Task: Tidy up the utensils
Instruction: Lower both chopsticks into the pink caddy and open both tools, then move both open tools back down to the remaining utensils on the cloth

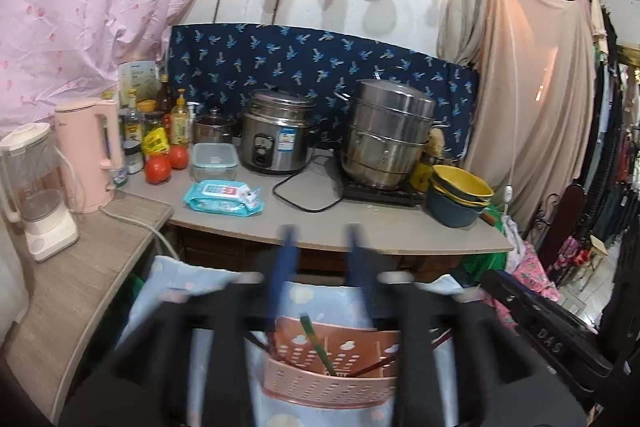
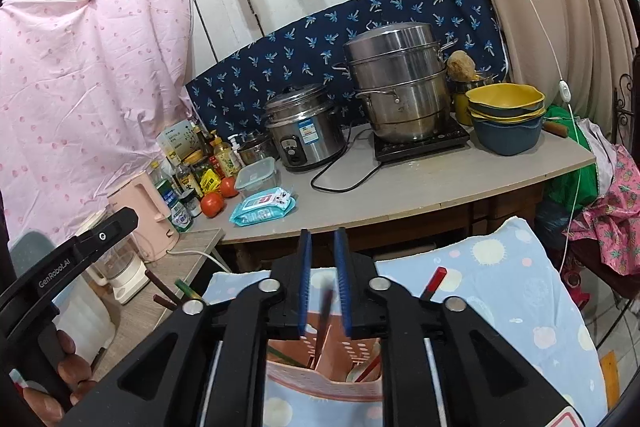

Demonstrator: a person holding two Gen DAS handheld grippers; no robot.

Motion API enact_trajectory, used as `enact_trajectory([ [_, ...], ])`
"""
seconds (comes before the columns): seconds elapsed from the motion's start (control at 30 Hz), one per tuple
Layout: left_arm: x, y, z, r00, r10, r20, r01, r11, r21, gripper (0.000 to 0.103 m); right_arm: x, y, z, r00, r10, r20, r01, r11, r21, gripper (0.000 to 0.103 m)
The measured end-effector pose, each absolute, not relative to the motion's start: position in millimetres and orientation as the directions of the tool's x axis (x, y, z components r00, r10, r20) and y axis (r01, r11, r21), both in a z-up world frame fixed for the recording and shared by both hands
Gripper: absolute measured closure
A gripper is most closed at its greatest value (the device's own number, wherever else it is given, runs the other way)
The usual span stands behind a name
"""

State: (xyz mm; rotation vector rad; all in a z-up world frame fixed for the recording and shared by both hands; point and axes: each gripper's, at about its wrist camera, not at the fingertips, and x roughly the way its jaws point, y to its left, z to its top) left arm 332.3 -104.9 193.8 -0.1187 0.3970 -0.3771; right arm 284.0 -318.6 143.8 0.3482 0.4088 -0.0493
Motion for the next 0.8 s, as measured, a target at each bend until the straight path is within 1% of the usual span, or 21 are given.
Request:
enact_trajectory([
  [0.03, 329.4, -102.7, 193.6, 0.861, -0.372, -0.346, 0.326, 0.927, -0.186, 0.057, 282.2, -319.0, 143.8, 0.918, 0.023, -0.396, 0.118, 0.938, 0.327, 0.080],
  [0.07, 328.8, -101.5, 193.5, 0.861, -0.373, -0.346, 0.326, 0.927, -0.186, 0.057, 280.2, -319.4, 143.4, 0.918, 0.022, -0.395, 0.120, 0.936, 0.330, 0.079],
  [0.47, 300.7, -84.2, 188.7, 0.854, -0.365, -0.369, 0.318, 0.930, -0.185, 0.057, 247.0, -311.5, 138.8, 0.913, 0.016, -0.409, 0.123, 0.942, 0.312, 0.079],
  [0.8, 253.0, -67.8, 159.8, 0.831, -0.339, -0.441, 0.300, 0.941, -0.159, 0.057, 197.7, -291.0, 110.4, 0.881, 0.024, -0.472, 0.120, 0.955, 0.272, 0.079],
])
